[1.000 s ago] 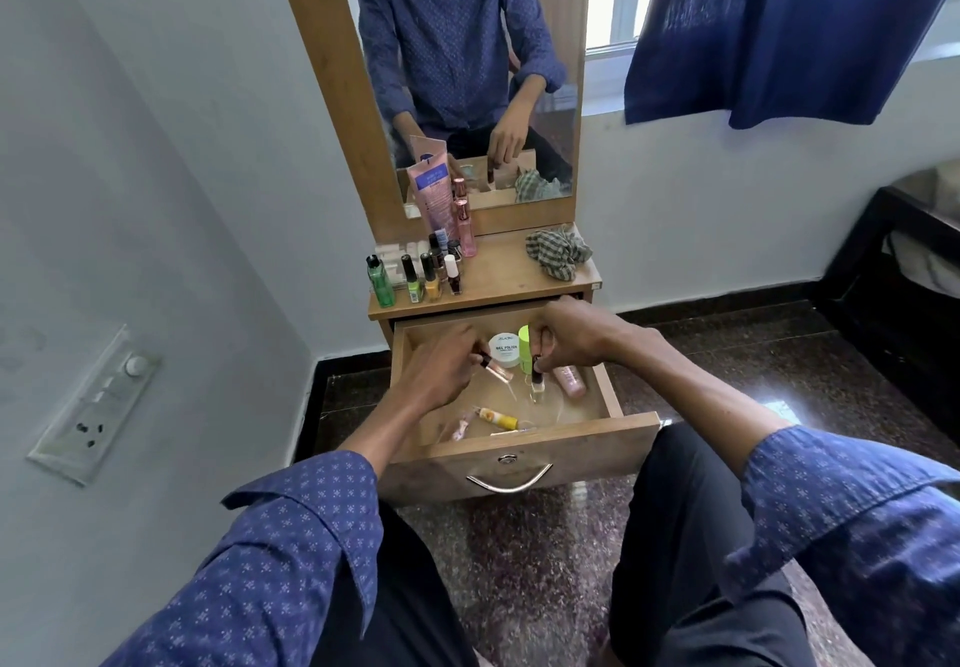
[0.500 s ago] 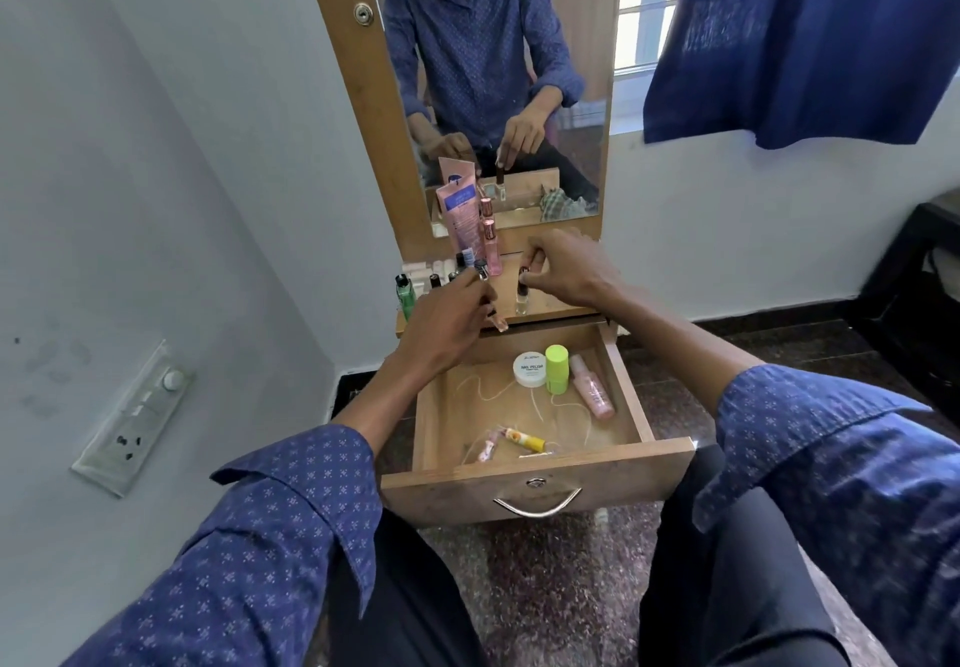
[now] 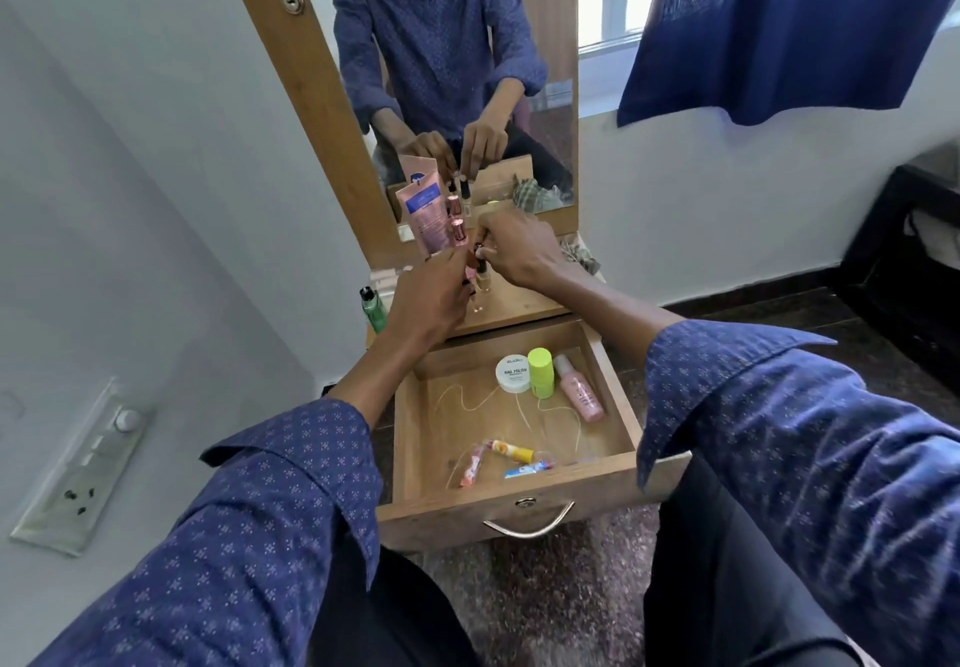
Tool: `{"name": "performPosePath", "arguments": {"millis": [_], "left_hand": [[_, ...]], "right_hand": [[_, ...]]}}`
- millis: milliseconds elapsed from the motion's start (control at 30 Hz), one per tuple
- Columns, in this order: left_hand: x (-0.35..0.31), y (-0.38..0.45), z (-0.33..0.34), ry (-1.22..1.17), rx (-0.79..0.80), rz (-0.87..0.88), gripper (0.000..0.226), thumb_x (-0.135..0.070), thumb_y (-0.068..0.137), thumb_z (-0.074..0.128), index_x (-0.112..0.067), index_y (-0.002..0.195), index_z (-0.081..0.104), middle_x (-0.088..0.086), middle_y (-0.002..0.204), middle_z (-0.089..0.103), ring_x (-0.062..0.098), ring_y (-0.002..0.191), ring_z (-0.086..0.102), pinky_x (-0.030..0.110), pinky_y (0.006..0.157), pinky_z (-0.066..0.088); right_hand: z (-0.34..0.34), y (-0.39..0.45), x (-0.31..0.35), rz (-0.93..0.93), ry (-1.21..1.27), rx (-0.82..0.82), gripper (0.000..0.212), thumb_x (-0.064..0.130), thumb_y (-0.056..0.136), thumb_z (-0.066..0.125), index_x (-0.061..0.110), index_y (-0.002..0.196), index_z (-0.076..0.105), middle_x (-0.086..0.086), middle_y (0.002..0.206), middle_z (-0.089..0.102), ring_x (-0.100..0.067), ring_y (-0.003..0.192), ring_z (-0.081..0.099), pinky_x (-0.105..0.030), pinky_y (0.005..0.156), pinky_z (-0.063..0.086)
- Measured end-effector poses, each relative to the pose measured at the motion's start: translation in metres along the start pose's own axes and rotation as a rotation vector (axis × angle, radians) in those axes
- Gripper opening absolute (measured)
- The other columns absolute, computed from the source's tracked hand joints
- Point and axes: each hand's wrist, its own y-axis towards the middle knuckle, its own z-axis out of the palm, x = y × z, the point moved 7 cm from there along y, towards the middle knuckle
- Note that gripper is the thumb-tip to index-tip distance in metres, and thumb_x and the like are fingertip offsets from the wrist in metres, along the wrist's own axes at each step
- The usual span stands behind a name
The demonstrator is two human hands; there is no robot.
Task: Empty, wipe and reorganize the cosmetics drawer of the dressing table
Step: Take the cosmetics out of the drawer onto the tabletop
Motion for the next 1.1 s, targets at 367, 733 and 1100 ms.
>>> {"name": "performPosePath", "arguments": {"millis": [367, 733, 1100], "left_hand": [[0.020, 0.006, 0.011, 0.044, 0.026, -0.028, 0.020, -0.014, 0.092, 0.070, -0.017, 0.111, 0.064, 0.007, 0.109, 0.073, 0.035, 0.096, 0.067, 0.050, 0.072, 0.057], [0.024, 0.001, 0.018, -0.056, 0.054, -0.046, 0.026, -0.016, 0.085, 0.079, -0.021, 0.108, 0.069, -0.001, 0.110, 0.070, 0.024, 0.098, 0.065, 0.046, 0.076, 0.057], [0.016, -0.006, 0.013, -0.047, 0.039, -0.065, 0.033, -0.016, 0.082, 0.083, -0.020, 0.111, 0.069, -0.002, 0.117, 0.066, 0.023, 0.099, 0.065, 0.043, 0.074, 0.057]], "right_hand": [[0.025, 0.016, 0.004, -0.020, -0.011, -0.021, 0.005, 0.021, 0.096, 0.067, 0.019, 0.093, 0.064, 0.004, 0.085, 0.058, -0.021, 0.076, 0.056, -0.035, 0.069, 0.048], [0.027, 0.008, -0.012, 0.023, 0.052, -0.024, 0.015, 0.022, 0.094, 0.067, 0.025, 0.107, 0.061, 0.004, 0.094, 0.069, -0.022, 0.083, 0.064, -0.034, 0.067, 0.048], [0.023, -0.026, -0.043, 0.023, 0.057, 0.039, 0.021, 0.025, 0.090, 0.075, 0.025, 0.109, 0.065, 0.008, 0.095, 0.072, -0.017, 0.089, 0.065, -0.036, 0.073, 0.053]]}}
